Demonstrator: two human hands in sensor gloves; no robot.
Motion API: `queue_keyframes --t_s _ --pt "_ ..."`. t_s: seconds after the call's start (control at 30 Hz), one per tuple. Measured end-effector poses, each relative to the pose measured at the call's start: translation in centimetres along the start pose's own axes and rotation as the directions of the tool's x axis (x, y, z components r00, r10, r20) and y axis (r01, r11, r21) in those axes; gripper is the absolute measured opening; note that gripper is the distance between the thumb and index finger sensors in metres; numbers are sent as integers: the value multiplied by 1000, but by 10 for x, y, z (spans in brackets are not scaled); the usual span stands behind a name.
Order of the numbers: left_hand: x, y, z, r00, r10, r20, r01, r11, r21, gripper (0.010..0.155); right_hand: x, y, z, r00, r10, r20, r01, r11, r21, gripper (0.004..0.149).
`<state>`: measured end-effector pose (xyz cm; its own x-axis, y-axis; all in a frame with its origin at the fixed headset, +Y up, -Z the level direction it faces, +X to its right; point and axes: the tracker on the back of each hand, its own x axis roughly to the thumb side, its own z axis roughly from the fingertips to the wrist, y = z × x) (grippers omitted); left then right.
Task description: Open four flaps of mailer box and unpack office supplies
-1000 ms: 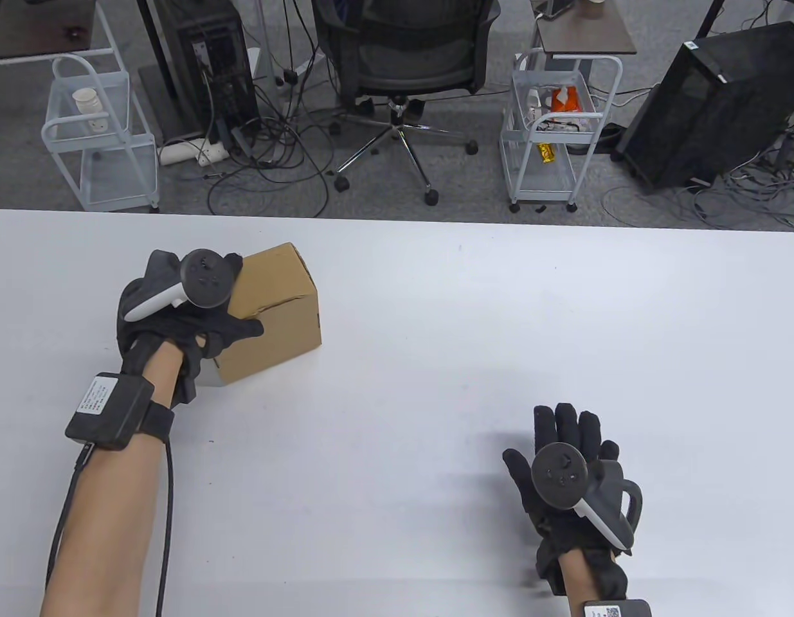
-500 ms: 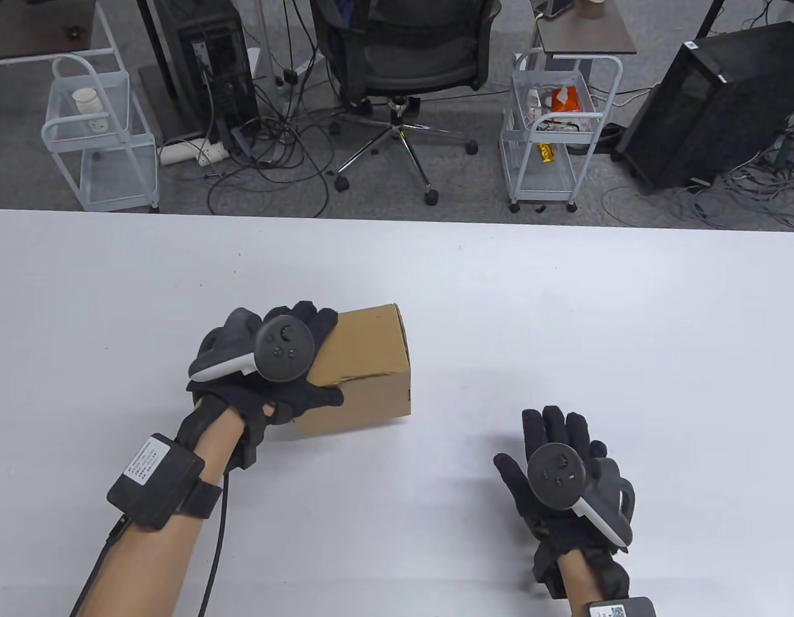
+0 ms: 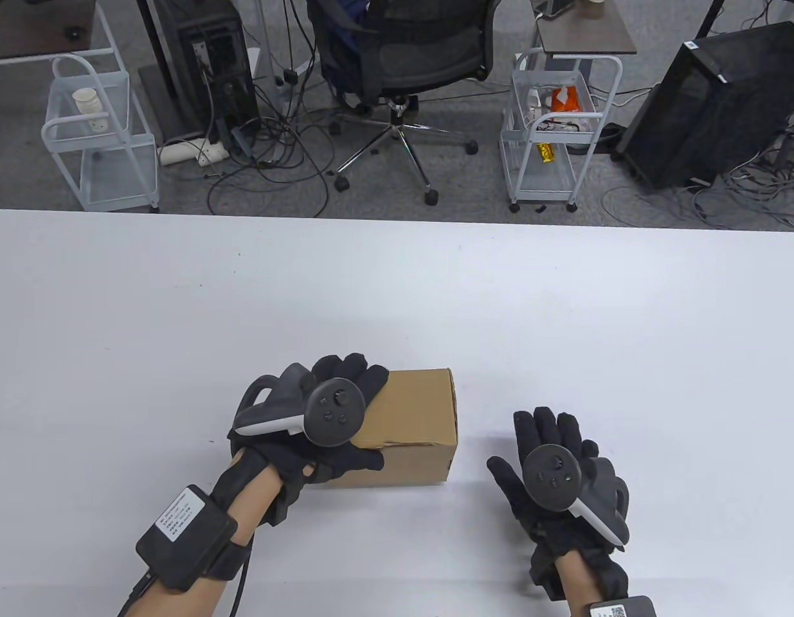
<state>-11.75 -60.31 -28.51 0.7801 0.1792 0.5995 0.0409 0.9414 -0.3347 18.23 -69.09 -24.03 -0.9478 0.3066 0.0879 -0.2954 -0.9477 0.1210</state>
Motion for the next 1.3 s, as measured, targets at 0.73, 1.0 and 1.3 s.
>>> queue_keyframes --t_s 0.73,1.0,1.3 --pt "-10 -16 2 994 104 23 -103 994 -35 113 15 -6 7 997 -35 63 39 997 -73 78" --pt "-28 -27 34 965 261 17 -261 962 77 119 30 -16 11 943 -249 222 271 960 -74 80" --pt "-46 -48 50 855 517 41 -514 834 199 116 44 -10 9 853 -372 365 380 923 52 83"
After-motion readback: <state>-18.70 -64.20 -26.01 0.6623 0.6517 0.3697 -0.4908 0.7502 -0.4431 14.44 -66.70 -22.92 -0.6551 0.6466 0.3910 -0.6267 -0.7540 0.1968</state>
